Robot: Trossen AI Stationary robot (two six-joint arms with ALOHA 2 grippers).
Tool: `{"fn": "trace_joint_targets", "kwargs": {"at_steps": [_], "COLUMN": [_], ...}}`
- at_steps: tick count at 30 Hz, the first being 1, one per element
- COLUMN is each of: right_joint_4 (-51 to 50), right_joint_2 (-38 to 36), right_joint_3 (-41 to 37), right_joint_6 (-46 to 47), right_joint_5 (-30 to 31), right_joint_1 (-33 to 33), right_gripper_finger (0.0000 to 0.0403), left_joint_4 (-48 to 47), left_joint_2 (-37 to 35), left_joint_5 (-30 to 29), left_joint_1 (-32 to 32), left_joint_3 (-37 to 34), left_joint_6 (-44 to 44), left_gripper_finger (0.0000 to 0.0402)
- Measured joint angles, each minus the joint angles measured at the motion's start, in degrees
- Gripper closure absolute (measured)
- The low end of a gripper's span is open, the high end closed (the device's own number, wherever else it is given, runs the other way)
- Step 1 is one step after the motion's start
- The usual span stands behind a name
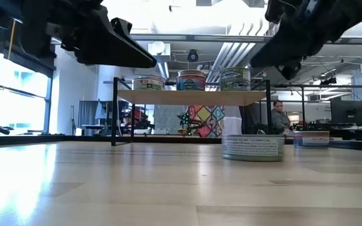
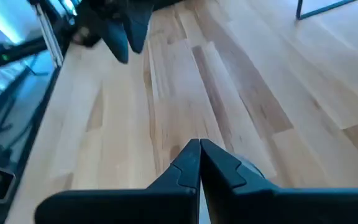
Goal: Stack canned seafood by type on shelf
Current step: Stack the green white tuna can on top of the other green white tuna can on the shelf
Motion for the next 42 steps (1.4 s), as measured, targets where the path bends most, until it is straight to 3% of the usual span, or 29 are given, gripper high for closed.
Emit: {"fn": "trace_joint_targets", "kwargs": {"at_steps": [8, 13, 17, 23, 28, 32, 35, 39, 42], "right_joint_4": [-4.4, -4.3, -3.5, 8.1, 20.3, 25.2, 23.6, 19.3, 16.5], "right_joint_2": [9.5, 16.6, 20.9, 25.7, 29.5, 34.3, 36.5, 37.7, 38.3], "right_joint_3": [0.0, 0.0, 0.0, 0.1, 2.5, 5.4, 8.4, 11.5, 13.1], "right_joint_6": [1.6, 4.4, 7.7, 2.7, -3.6, -9.6, -11.0, -11.3, -11.3], "right_joint_5": [0.8, -4.1, -0.5, -1.0, 1.6, 1.0, 1.0, 1.0, 1.0], "right_joint_1": [5.0, 5.5, 4.5, 1.5, -1.0, -1.0, -0.8, 0.0, 0.5], "right_gripper_finger": [0.0402, 0.0402, 0.0402, 0.0402, 0.0402, 0.0402, 0.0402, 0.0402, 0.0402], "left_joint_4": [3.4, 12.1, 16.9, 16.8, 14.3, 9.9, 0.5, -14.3, -20.9], "left_joint_2": [3.2, 11.0, 17.0, 21.9, 17.9, 14.7, 12.0, 8.4, 7.5], "left_joint_5": [4.5, 6.0, 6.5, 16.4, 17.9, 13.0, 3.3, -10.6, -12.3], "left_joint_1": [1.6, 6.8, 10.4, 12.5, 8.4, 5.4, 4.5, 5.6, 8.4], "left_joint_3": [0.0, 0.0, 0.4, 4.6, 6.7, 7.3, 7.5, 7.6, 7.1], "left_joint_6": [-1.2, -3.7, -9.3, -8.8, -8.2, -7.8, -10.0, -20.4, -28.8], "left_gripper_finger": [0.0314, 0.0314, 0.0314, 0.0314, 0.0314, 0.0314, 0.0314, 0.0314, 0.0320]}}
